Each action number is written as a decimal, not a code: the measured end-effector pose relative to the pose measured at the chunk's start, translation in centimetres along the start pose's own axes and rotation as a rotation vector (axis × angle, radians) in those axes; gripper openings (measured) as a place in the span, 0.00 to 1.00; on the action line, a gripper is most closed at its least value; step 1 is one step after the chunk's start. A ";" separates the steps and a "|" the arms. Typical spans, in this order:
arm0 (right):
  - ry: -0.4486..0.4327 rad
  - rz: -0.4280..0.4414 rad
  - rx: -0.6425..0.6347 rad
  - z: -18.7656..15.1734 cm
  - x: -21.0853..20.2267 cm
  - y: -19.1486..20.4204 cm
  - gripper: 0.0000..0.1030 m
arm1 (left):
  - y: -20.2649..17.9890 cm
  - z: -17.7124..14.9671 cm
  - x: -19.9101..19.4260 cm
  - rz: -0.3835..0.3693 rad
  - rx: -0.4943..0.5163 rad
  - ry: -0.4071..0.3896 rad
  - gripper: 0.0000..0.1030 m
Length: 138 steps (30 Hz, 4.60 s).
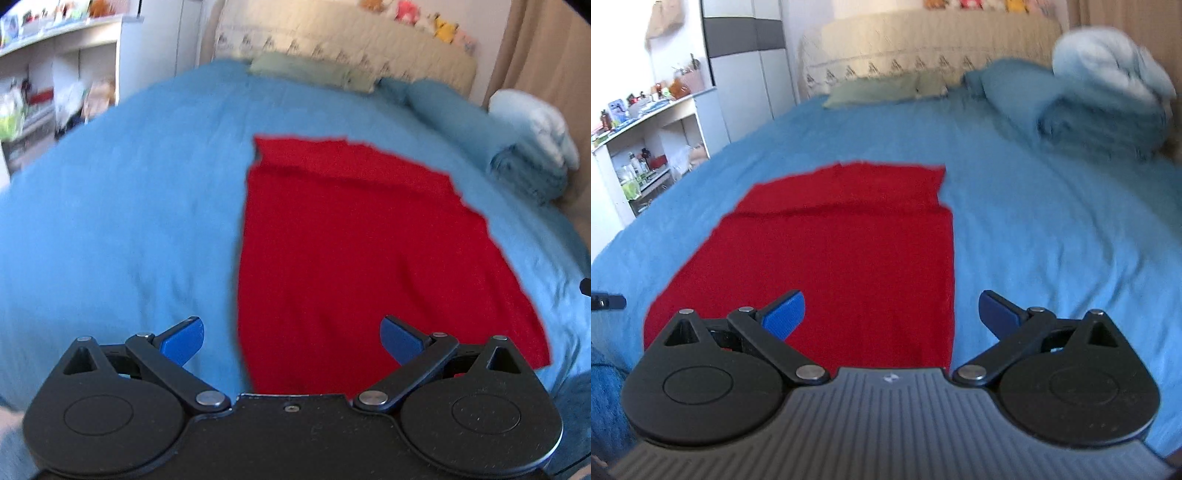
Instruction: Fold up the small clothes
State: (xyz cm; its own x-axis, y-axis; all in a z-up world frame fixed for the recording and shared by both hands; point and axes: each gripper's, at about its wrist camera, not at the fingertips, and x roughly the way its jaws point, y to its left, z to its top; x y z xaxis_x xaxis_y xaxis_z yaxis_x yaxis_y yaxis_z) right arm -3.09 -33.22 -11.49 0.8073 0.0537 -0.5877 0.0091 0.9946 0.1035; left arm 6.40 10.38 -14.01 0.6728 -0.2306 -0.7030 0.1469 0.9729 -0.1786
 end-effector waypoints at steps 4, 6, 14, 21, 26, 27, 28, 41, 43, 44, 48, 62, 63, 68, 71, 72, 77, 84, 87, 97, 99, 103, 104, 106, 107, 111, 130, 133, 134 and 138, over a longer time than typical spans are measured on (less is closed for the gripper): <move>0.068 -0.038 0.095 -2.8 2.5 -0.9 1.00 | 0.7 -1.7 2.1 0.001 -0.049 0.042 0.93; 0.097 -0.044 0.141 -3.8 3.0 -1.1 1.00 | 0.8 -2.0 2.7 -0.001 -0.047 0.065 0.91; 0.192 -0.096 0.176 -5.9 4.5 -0.9 1.00 | 0.6 -2.7 4.4 -0.010 -0.016 0.112 0.67; 0.259 -0.120 0.245 -6.4 5.8 -2.6 0.89 | 0.1 -3.2 5.1 0.021 0.023 0.126 0.67; 0.256 -0.112 0.224 -6.3 5.8 -2.3 0.80 | 0.1 -3.3 5.3 0.020 0.032 0.132 0.64; 0.255 -0.106 0.218 -6.3 5.7 -2.2 0.76 | 0.1 -3.2 5.4 0.018 0.032 0.134 0.63; 0.253 -0.100 0.212 -6.3 5.7 -2.1 0.73 | 0.1 -3.2 5.4 0.016 0.031 0.135 0.61; 0.249 -0.036 0.202 -6.2 5.5 -1.8 0.23 | 0.4 -3.3 4.9 0.009 -0.006 0.151 0.08; 0.241 -0.036 0.200 -6.1 5.3 -1.7 0.21 | 0.5 -3.2 4.7 0.006 -0.015 0.147 0.07; 0.236 -0.035 0.204 -6.1 5.2 -1.8 0.21 | 0.6 -3.1 4.5 0.001 -0.028 0.145 0.07; 0.191 -0.004 0.244 -5.5 4.0 -2.2 0.20 | 1.3 -2.3 2.7 -0.042 -0.085 0.103 0.07; -0.072 0.164 0.345 5.4 -1.0 -3.9 0.20 | 0.1 9.9 -3.0 -0.140 -0.100 -0.136 0.06; -0.086 0.172 0.350 6.7 -0.8 -4.2 0.20 | -0.1 11.1 -2.9 -0.137 -0.090 -0.149 0.06; -0.150 0.209 0.399 13.6 1.9 -5.8 0.20 | -0.3 18.2 -0.3 -0.134 -0.102 -0.214 0.06; -0.157 0.196 0.418 18.2 5.0 -6.5 0.20 | -0.6 22.2 2.2 -0.106 -0.088 -0.240 0.06; -0.153 0.186 0.413 19.7 6.3 -6.5 0.20 | -0.9 23.5 3.3 -0.095 -0.074 -0.247 0.06; -0.120 0.109 0.372 25.9 14.4 -6.1 0.20 | -1.5 28.4 10.1 -0.049 -0.072 -0.245 0.06; -0.021 0.063 0.371 27.4 27.7 -5.9 0.20 | -1.1 30.0 22.6 0.050 -0.088 -0.158 0.06; 0.020 0.042 0.374 26.2 32.5 -6.3 0.20 | -0.2 29.2 26.7 0.069 -0.124 -0.106 0.06; -0.009 -0.035 0.282 24.7 40.6 -6.8 0.22 | 1.3 30.9 34.1 0.083 -0.210 -0.085 0.08; -0.016 -0.073 0.250 24.3 42.0 -6.2 0.29 | 1.1 30.9 34.9 0.092 -0.203 -0.077 0.13; -0.110 -0.147 0.201 24.0 41.1 -5.5 0.99 | -0.2 30.5 32.8 0.196 -0.123 -0.163 0.98; -0.164 -0.149 0.173 23.8 40.1 -5.1 1.00 | -0.6 30.1 31.4 0.235 -0.094 -0.218 1.00; -0.196 -0.129 0.102 23.6 38.6 -4.3 1.00 | -1.3 29.1 29.3 0.234 -0.047 -0.282 1.00; -0.198 -0.121 0.058 23.2 38.1 -3.7 1.00 | -1.6 28.5 28.5 0.208 -0.020 -0.286 1.00; -0.140 -0.087 -0.093 20.9 38.5 -1.2 1.00 | -2.6 25.8 28.1 0.114 0.050 -0.226 1.00; -0.133 -0.221 -0.119 20.4 33.8 -3.1 1.00 | -3.5 24.3 24.7 0.195 0.260 -0.156 1.00; -0.155 -0.228 -0.169 21.6 28.6 -2.7 1.00 | -5.2 24.3 20.4 0.201 0.267 -0.188 1.00; -0.162 -0.239 -0.201 22.0 26.9 -2.4 1.00 | -5.7 24.2 18.8 0.189 0.250 -0.202 1.00; -0.148 -0.242 -0.251 23.0 21.8 -1.3 1.00 | -7.5 24.1 16.0 0.086 0.184 -0.177 1.00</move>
State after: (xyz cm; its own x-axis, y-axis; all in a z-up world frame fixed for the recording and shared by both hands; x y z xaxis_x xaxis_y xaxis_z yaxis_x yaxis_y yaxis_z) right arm 28.05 -35.41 -6.02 0.8763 -0.1808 -0.4466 0.0803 0.9688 -0.2347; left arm 33.51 -0.23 -7.34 0.8025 -0.1564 -0.5758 0.2024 0.9792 0.0161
